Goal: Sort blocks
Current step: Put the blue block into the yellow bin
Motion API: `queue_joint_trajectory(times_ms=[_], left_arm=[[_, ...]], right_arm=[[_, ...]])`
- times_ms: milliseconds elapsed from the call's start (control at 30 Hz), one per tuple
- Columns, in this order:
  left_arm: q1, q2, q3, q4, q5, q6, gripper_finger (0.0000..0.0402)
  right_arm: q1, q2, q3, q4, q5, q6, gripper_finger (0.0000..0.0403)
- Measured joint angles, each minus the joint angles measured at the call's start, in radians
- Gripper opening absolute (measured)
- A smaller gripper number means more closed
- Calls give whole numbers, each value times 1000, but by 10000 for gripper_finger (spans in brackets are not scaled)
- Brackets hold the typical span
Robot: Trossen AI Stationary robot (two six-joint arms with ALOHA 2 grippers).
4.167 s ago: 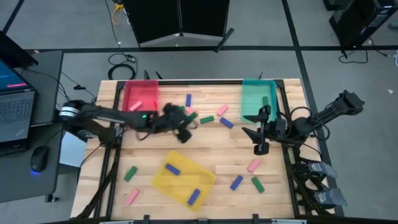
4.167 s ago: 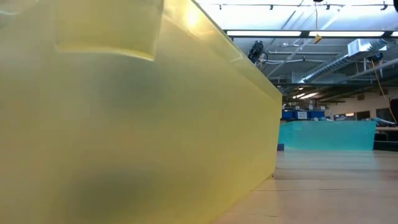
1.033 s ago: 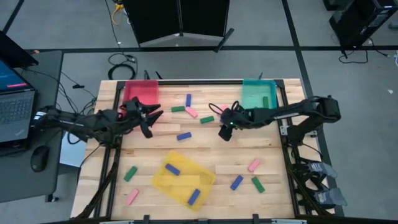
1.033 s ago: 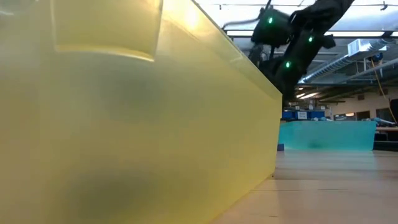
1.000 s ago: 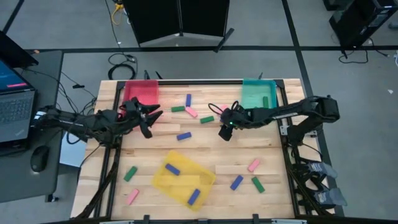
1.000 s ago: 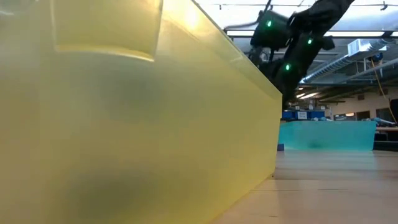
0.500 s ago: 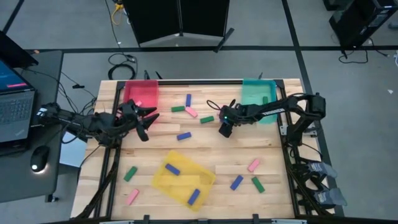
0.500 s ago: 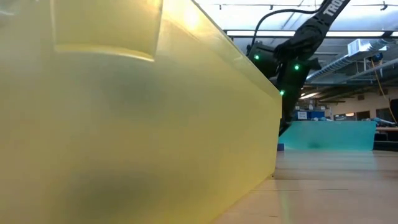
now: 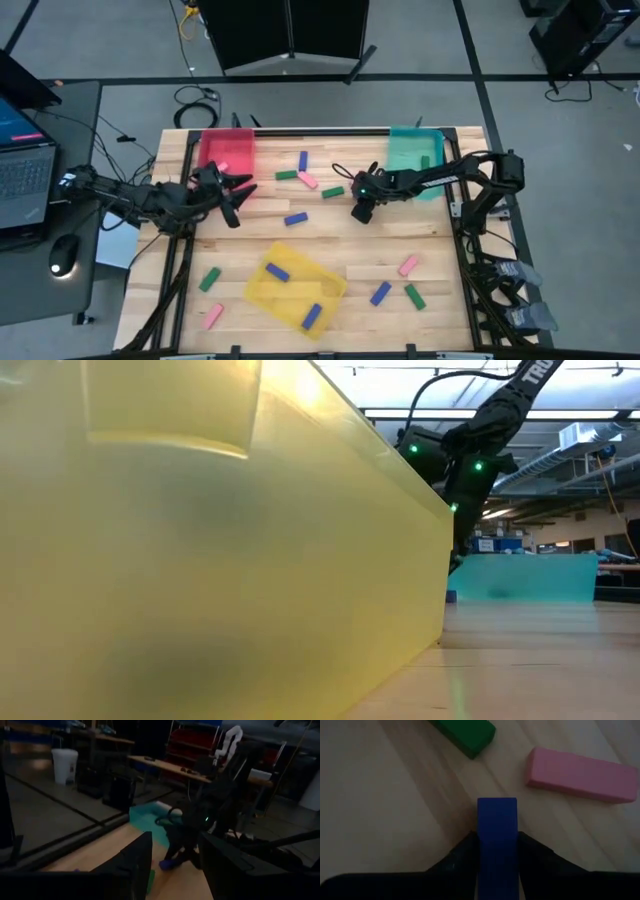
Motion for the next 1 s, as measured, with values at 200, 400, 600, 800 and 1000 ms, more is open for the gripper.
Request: queue_joint_trajectory(times_ms=[200, 400, 600, 800, 1000], left_arm=[[0, 8, -11, -55, -5, -92, 168], [0, 34, -44, -64, -5, -175, 168], [0, 82, -55, -92, -6, -230, 168], [0, 140, -55, -81, 2, -258, 168], [-1, 181, -55, -90, 72, -327, 168]], right_arm=[[33, -62, 0, 67, -1, 2, 115], [147, -143, 0, 271, -67, -17, 115], [323, -125, 8, 690, -195, -30, 115], [462, 27, 160, 760, -209, -31, 115], [518, 186, 351, 652, -260, -44, 115]])
